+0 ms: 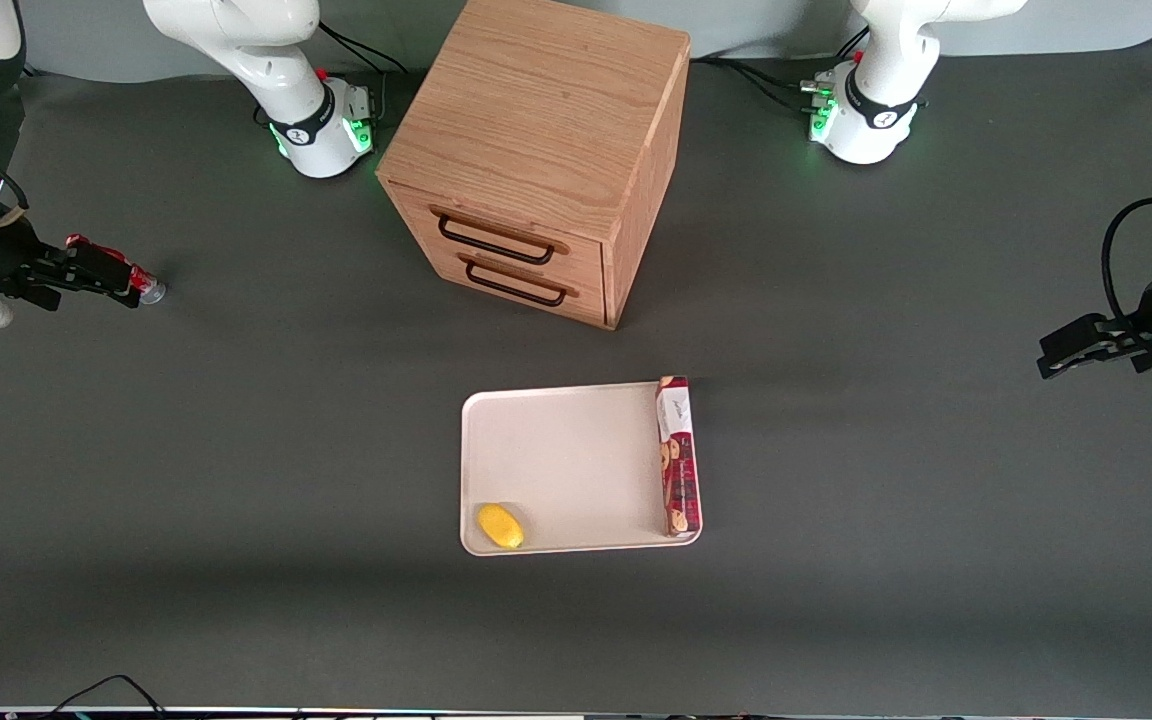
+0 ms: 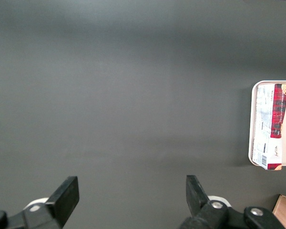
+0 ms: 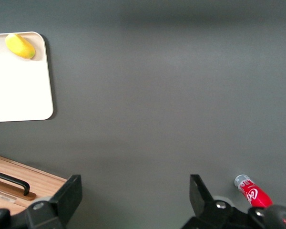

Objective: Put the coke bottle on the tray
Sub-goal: 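Lower the open right gripper over the red Coca-Cola bottle, then close the right gripper around the bottle's neck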

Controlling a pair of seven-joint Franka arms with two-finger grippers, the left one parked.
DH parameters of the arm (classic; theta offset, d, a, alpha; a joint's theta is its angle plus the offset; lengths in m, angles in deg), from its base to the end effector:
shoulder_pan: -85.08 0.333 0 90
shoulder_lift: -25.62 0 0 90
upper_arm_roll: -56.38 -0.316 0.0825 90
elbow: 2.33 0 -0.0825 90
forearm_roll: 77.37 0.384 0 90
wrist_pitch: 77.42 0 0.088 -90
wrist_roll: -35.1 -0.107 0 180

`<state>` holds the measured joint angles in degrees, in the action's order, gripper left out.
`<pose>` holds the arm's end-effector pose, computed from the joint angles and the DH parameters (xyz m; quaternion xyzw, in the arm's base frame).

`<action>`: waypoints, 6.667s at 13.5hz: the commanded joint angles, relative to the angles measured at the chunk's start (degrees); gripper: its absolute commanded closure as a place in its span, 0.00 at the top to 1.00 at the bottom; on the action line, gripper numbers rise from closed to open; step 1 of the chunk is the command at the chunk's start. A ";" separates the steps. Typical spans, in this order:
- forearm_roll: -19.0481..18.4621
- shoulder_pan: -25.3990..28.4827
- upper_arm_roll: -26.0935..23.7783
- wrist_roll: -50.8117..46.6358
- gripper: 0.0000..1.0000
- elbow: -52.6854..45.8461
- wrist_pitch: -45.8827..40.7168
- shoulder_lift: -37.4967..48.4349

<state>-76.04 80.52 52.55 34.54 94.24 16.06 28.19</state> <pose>0.5441 -0.0038 0.6001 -0.9999 0.0121 0.0046 0.0101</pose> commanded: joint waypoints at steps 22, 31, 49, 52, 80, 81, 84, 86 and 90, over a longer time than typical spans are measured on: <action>-5.20 -3.77 -0.12 1.25 1.00 5.54 -0.06 2.43; -4.76 -26.00 0.05 25.94 1.00 33.31 16.89 15.18; 4.38 -45.98 0.31 51.27 1.00 49.15 43.27 5.79; 4.47 -45.98 0.31 51.27 1.00 49.41 44.33 4.91; 5.70 -45.54 -3.80 50.13 0.00 41.80 32.76 5.34; 5.61 -45.54 -4.60 50.05 0.00 39.59 30.46 5.78; 5.00 -45.54 -8.47 47.24 0.00 33.36 25.45 7.10; 4.56 -45.54 -10.22 46.97 0.00 26.34 16.87 7.01; 1.65 -45.54 -15.23 40.48 0.00 10.77 -0.03 6.49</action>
<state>-72.88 35.13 40.00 79.09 112.65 22.69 35.54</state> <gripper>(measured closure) 0.652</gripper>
